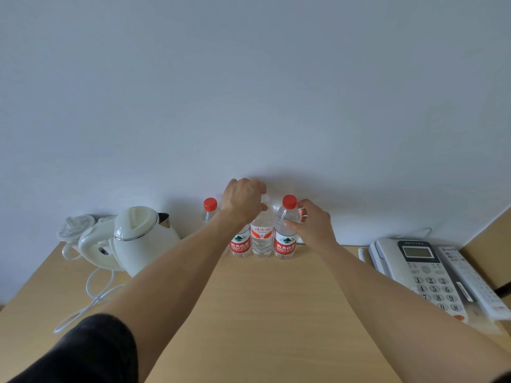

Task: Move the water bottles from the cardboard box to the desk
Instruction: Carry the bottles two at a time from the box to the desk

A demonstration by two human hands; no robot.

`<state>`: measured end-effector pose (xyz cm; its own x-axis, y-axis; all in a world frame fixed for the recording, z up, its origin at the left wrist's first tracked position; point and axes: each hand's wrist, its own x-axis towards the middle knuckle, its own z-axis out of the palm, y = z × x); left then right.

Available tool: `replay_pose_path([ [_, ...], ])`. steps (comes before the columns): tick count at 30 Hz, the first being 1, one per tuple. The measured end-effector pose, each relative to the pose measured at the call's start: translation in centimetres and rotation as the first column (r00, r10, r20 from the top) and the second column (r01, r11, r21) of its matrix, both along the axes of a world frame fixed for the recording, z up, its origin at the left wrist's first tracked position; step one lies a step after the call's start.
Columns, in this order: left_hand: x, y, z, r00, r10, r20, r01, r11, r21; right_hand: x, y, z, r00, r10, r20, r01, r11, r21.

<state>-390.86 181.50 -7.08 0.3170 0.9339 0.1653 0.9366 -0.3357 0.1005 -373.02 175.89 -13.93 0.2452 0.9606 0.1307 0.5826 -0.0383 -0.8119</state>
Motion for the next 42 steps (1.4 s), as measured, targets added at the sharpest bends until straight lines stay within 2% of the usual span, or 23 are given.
replay_pose_path([
  [21, 0.3, -0.1, -0.5, 0.999, 0.049, 0.012, -0.049, 0.999, 0.006, -0.2, 0.1, 0.6, 0.998, -0.004, 0.067, 0.006, 1.0, -0.025],
  [34, -0.1, 0.0, -0.9, 0.999, 0.018, -0.033, -0.016, 0.998, 0.058, -0.5, -0.1, 0.8, 0.999, -0.008, 0.054, 0.011, 0.999, -0.051],
  [42, -1.7, -0.2, -0.7, 1.0, -0.024, -0.009, 0.025, 0.995, 0.094, -0.5, -0.5, 1.3, 0.999, -0.009, 0.047, 0.011, 0.999, -0.052],
])
